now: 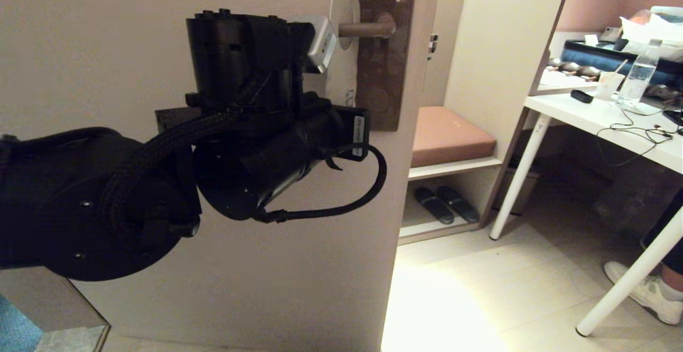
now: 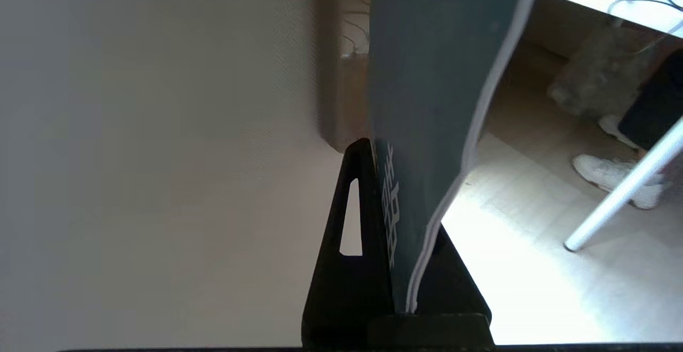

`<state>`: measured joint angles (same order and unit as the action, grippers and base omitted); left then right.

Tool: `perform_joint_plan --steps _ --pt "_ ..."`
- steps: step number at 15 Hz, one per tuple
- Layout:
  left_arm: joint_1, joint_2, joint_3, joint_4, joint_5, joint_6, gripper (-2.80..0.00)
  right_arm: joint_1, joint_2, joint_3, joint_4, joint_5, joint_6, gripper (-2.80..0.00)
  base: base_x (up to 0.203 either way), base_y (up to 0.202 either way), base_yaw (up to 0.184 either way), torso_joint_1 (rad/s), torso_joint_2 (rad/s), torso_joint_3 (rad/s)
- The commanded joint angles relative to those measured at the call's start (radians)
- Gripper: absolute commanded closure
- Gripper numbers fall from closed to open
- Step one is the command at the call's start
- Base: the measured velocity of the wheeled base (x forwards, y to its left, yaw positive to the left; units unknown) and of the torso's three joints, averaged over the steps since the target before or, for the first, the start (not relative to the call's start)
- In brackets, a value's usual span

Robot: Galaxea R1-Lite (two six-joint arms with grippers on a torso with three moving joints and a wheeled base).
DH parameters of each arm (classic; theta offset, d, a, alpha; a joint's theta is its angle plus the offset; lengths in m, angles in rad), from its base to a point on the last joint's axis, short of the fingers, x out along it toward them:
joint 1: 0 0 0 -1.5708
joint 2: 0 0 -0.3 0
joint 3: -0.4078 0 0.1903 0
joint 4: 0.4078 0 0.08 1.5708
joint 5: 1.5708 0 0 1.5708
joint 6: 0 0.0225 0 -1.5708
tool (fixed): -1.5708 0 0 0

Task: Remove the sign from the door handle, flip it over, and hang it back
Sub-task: Hang the sign back with the other side facing out

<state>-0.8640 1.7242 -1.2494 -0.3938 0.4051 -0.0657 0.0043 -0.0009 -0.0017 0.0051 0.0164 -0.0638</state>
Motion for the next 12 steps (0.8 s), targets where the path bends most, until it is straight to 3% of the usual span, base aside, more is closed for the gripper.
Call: perform_joint_plan --steps 1,5,12 --pt "-0.015 0.012 -0.001 -0.002 0.003 -0.006 0.00 0.000 0.001 0.000 0.001 0.000 -0.001 0.00 0.000 0.000 0.000 0.000 0.00 0.000" --pt "-0.033 0.043 -0.002 -0.064 0.017 -0.004 0.00 0.000 0.001 0.000 0.001 0.000 -0.001 0.00 0.000 0.000 0.000 0.000 0.00 0.000" --pt "-0.047 0.057 -0.005 -0.069 0.032 -0.002 0.00 0.000 0.001 0.000 0.001 0.000 -0.001 0.00 0.000 0.000 0.000 0.000 0.00 0.000"
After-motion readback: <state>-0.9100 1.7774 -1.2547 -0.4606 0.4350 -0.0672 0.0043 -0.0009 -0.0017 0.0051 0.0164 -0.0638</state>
